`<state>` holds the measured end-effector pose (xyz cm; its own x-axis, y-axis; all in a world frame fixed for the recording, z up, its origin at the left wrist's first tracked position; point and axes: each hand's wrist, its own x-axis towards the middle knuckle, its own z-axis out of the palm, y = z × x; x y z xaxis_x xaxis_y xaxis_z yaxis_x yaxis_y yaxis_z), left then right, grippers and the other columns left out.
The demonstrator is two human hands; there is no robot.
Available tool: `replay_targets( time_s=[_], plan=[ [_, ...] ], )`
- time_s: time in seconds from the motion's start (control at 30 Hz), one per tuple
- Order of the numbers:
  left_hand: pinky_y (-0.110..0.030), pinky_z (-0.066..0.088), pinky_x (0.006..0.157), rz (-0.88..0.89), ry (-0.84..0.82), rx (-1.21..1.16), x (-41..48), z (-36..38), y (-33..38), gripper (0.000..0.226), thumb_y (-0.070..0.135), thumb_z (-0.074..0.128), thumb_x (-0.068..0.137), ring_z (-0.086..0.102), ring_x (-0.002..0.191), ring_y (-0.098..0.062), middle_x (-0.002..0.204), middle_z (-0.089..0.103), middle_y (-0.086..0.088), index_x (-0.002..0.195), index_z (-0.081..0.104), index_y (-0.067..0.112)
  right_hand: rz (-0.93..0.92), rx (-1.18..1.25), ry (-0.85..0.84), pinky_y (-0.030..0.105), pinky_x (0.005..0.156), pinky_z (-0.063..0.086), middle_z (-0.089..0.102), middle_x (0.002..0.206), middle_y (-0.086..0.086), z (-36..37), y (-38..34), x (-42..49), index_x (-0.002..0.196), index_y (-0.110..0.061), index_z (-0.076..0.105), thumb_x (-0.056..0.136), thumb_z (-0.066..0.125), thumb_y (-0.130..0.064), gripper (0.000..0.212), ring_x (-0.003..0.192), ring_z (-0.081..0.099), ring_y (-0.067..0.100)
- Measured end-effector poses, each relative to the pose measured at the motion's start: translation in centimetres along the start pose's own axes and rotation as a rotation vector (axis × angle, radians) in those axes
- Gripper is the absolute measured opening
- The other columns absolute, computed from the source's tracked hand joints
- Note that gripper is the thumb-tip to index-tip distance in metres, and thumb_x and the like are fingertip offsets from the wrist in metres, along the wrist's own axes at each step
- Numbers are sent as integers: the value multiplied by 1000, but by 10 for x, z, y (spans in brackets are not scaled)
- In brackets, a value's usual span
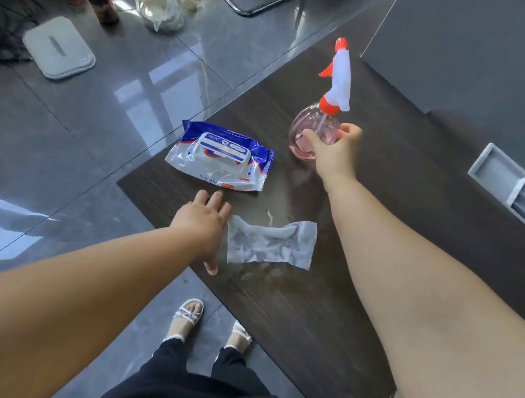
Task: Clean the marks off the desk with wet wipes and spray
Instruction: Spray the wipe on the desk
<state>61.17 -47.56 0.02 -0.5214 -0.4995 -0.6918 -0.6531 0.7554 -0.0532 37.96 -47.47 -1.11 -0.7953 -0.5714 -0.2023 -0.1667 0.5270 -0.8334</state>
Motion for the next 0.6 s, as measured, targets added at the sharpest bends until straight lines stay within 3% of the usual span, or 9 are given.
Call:
replay_targets(
  time_s=[0.1,0.2,0.27,0.4,0.5,0.6],
  plan=[
    [-39,36,105,4,0,4,0,0,-1,121,55,80,58,8,141,-31,155,3,-7,148,8,17,-3,32,-49,20,78,40,50,129,6,1,-7,0,129,-11,36,79,74,-28,65,112,53,19],
    [-39,36,105,-1,6,7,0,1,-1,121,56,80,57,10,140,-31,155,4,-6,147,9,17,-2,33,-81,23,90,40,44,140,6,0,-2,-9,138,-13,31,80,73,-33,75,125,46,21],
    [-38,38,103,-3,17,26,1,2,-1,122,57,80,55,13,138,-30,154,6,-6,146,11,16,-17,-94,-24,27,98,35,42,139,10,-7,10,-28,138,-11,37,82,69,-35,69,127,42,22],
    [-38,45,94,-4,31,6,1,4,-2,121,57,82,51,17,134,-28,151,11,-5,144,16,17,-25,-486,4,32,87,39,54,119,7,-26,50,-86,110,-17,63,88,56,-40,32,109,49,27],
    [-39,47,90,4,40,-5,1,5,-2,119,56,83,50,18,133,-28,150,14,-5,143,19,17,66,-663,20,32,83,35,56,115,6,-36,66,-117,100,-20,65,88,51,-54,39,106,48,28],
    [-40,47,93,9,46,-8,2,6,-4,119,57,82,51,18,134,-29,150,14,-5,143,19,17,159,-767,-28,35,90,36,54,120,7,-36,71,-128,108,-20,64,86,50,-59,47,112,46,29]
  ],
)
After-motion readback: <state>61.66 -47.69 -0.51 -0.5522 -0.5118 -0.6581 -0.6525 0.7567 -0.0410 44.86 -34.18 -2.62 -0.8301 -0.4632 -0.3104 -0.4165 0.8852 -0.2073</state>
